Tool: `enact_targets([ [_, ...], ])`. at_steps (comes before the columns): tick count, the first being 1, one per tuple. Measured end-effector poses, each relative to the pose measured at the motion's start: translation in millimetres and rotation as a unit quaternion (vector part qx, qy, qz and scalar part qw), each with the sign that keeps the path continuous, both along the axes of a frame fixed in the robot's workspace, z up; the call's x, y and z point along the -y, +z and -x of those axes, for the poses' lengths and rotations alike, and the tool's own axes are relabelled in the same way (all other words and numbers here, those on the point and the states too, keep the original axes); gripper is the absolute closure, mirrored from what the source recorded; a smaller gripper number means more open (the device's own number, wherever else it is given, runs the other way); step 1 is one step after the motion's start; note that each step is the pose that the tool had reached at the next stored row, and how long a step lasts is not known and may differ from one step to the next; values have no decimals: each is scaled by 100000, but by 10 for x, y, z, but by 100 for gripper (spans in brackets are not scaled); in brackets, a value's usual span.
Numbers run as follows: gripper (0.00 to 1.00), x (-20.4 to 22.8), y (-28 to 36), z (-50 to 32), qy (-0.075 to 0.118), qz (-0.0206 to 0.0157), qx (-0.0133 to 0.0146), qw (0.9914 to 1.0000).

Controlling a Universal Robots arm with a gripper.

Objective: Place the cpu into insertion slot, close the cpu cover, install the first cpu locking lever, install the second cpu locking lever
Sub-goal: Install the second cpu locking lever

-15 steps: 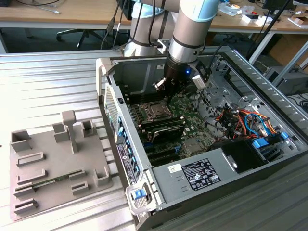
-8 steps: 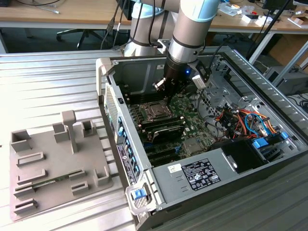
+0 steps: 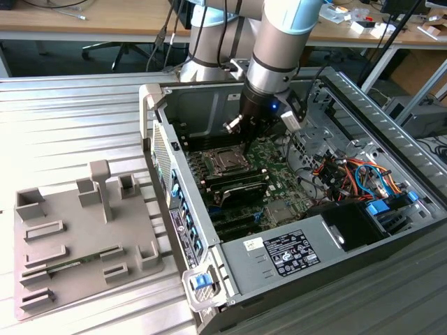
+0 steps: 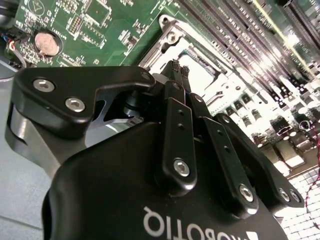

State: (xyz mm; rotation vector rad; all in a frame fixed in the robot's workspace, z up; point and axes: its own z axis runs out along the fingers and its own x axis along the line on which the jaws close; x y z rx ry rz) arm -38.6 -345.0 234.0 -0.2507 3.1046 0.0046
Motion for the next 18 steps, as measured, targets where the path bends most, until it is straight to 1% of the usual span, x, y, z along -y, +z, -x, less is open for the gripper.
enact_targets([
  [1,89,30,0,-5,-52,0,-8,100000],
  [3,89,71,-1,-12,-605,-2,-21,99998],
  [6,89,87,-2,-30,-1102,12,-27,99994],
  [9,89,98,-2,-84,-1211,77,-78,99993],
  [10,89,109,-2,-100,-1275,86,-91,99992],
  [12,89,128,-3,-106,-1340,97,-93,99991],
  [13,89,153,-4,-107,-1392,97,-90,99990],
  [18,89,243,-7,-107,-1623,196,-91,99987],
])
